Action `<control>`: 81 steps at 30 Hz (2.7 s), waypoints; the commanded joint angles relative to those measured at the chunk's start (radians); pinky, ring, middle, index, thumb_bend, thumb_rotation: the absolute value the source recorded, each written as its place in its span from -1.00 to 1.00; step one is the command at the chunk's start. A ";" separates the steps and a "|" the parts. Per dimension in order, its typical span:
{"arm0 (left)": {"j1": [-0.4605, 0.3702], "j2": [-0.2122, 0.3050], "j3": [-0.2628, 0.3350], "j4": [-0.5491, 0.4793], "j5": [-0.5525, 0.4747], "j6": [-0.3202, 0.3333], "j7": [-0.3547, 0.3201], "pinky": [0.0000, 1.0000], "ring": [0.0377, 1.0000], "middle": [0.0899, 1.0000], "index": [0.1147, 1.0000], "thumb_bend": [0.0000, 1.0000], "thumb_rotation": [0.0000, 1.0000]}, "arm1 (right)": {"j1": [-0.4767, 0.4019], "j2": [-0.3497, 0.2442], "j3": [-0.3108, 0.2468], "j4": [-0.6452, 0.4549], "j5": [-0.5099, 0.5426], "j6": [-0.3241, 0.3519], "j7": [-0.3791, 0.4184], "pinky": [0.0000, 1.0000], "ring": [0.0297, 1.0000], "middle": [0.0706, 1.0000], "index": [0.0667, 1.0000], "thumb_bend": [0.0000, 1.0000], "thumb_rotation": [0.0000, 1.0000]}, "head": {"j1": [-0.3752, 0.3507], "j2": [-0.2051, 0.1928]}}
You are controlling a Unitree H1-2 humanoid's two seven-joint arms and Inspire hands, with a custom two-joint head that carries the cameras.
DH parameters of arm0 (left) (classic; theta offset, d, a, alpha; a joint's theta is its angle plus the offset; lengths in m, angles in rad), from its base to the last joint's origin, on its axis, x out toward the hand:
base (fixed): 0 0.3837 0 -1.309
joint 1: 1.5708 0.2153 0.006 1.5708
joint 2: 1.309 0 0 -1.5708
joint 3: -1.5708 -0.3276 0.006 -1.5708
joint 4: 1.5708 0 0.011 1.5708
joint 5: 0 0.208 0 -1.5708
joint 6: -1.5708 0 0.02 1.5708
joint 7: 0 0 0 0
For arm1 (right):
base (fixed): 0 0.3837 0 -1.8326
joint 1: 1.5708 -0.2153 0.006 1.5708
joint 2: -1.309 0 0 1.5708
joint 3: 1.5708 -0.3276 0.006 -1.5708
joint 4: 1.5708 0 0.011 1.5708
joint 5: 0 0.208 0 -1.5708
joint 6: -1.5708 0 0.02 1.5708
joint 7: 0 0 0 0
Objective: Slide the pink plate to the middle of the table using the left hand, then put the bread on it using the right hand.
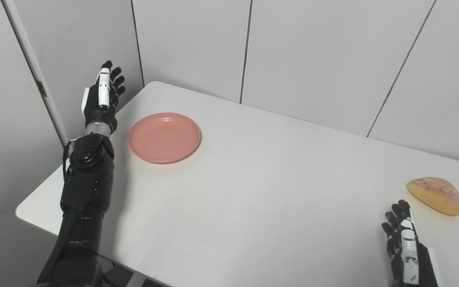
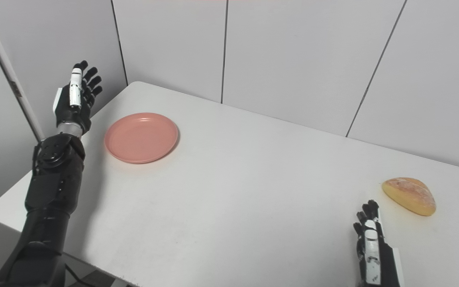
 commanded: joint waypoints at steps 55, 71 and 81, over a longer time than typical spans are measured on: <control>-0.047 0.024 -0.044 0.248 -0.015 -0.076 -0.001 0.74 0.75 0.72 0.73 -0.23 1.00 | 0.022 -0.014 -0.022 0.003 0.016 0.002 0.003 1.00 1.00 1.00 1.00 -0.68 1.00 | 0.013 0.023; -0.126 -0.017 -0.088 0.379 -0.042 -0.070 -0.036 0.77 0.76 0.75 0.74 -0.29 1.00 | 0.027 -0.015 -0.020 -0.012 0.009 0.011 0.003 1.00 1.00 1.00 1.00 -0.68 1.00 | 0.004 0.034; -0.131 -0.033 -0.124 0.409 -0.049 -0.056 -0.085 0.73 0.71 0.71 0.71 -0.30 1.00 | 0.030 -0.005 -0.015 -0.019 -0.002 0.013 -0.007 1.00 1.00 1.00 1.00 -0.66 1.00 | -0.005 0.042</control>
